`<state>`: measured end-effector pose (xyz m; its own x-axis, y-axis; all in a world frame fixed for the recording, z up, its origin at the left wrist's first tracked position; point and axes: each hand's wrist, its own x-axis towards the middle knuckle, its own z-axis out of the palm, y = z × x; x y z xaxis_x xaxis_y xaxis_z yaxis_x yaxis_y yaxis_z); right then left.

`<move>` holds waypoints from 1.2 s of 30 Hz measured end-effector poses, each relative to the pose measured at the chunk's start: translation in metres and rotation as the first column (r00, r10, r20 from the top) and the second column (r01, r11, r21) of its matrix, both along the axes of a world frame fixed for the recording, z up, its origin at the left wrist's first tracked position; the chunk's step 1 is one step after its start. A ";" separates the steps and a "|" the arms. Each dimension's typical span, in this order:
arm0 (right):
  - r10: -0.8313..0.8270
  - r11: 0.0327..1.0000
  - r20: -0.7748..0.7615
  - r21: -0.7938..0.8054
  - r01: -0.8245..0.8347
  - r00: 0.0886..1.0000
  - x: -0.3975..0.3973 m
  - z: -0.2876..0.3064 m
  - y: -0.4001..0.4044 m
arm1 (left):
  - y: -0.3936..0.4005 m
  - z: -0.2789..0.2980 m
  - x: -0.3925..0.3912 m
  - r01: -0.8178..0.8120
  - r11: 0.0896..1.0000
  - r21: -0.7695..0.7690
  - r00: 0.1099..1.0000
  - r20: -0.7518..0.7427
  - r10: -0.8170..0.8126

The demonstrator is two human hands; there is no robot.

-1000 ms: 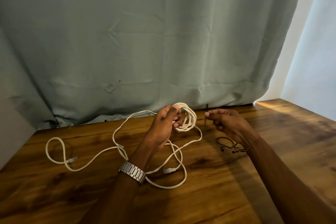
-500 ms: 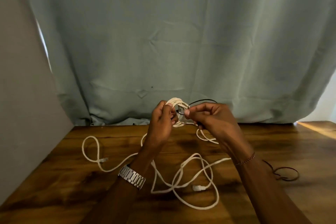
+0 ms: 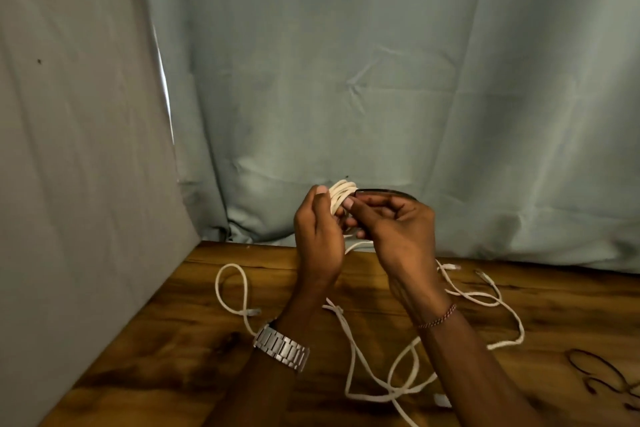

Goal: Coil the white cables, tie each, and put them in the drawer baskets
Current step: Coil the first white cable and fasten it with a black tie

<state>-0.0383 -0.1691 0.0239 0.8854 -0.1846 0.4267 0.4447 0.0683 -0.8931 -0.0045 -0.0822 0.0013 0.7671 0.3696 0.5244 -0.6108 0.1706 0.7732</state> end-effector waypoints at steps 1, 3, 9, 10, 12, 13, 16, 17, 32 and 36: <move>0.016 0.999 -0.011 0.032 -0.015 1.000 0.000 -0.002 0.005 | 0.002 0.000 0.001 -0.028 1.000 0.008 1.000 0.007 0.028; 0.059 0.993 -0.035 0.104 -0.055 0.998 0.001 -0.004 0.013 | 0.007 -0.001 0.003 -0.070 0.997 0.044 0.997 0.029 0.069; 0.154 0.970 -0.051 0.200 -0.141 0.987 -0.002 0.000 0.019 | 0.015 -0.003 0.008 -0.134 0.983 0.129 0.989 0.087 0.123; 0.170 0.965 -0.053 0.211 -0.156 0.984 -0.003 0.000 0.019 | 0.016 -0.003 0.009 -0.154 0.978 0.141 0.985 0.101 0.141; 0.175 0.965 -0.060 0.206 -0.160 0.983 -0.003 0.001 0.019 | 0.016 -0.003 0.009 -0.198 0.965 0.174 0.975 0.139 0.175; 0.168 0.971 -0.059 0.182 -0.155 0.984 -0.002 0.001 0.018 | 0.017 -0.004 0.009 -0.218 0.956 0.194 0.969 0.158 0.189; 0.165 0.984 -0.053 0.080 -0.160 0.985 -0.001 0.002 0.013 | 0.017 -0.008 0.009 -0.295 0.925 0.239 0.946 0.206 0.249; 0.169 0.984 -0.054 0.065 -0.166 0.984 -0.001 0.003 0.011 | 0.017 -0.009 0.009 -0.323 0.912 0.252 0.937 0.221 0.270; 0.173 0.984 -0.073 0.056 -0.170 0.982 0.006 0.002 0.007 | 0.015 -0.011 0.013 -0.375 0.864 0.336 0.924 0.208 0.320; 0.142 0.987 -0.078 -0.069 -0.148 0.987 0.007 0.007 -0.001 | 0.013 -0.010 0.009 -0.359 0.870 0.337 0.921 0.276 0.273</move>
<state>-0.0317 -0.1701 0.0305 0.9296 -0.0220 0.3680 0.3686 0.0593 -0.9277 0.0046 -0.0691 -0.0086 0.4964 0.3162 0.8085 -0.7386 -0.3355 0.5847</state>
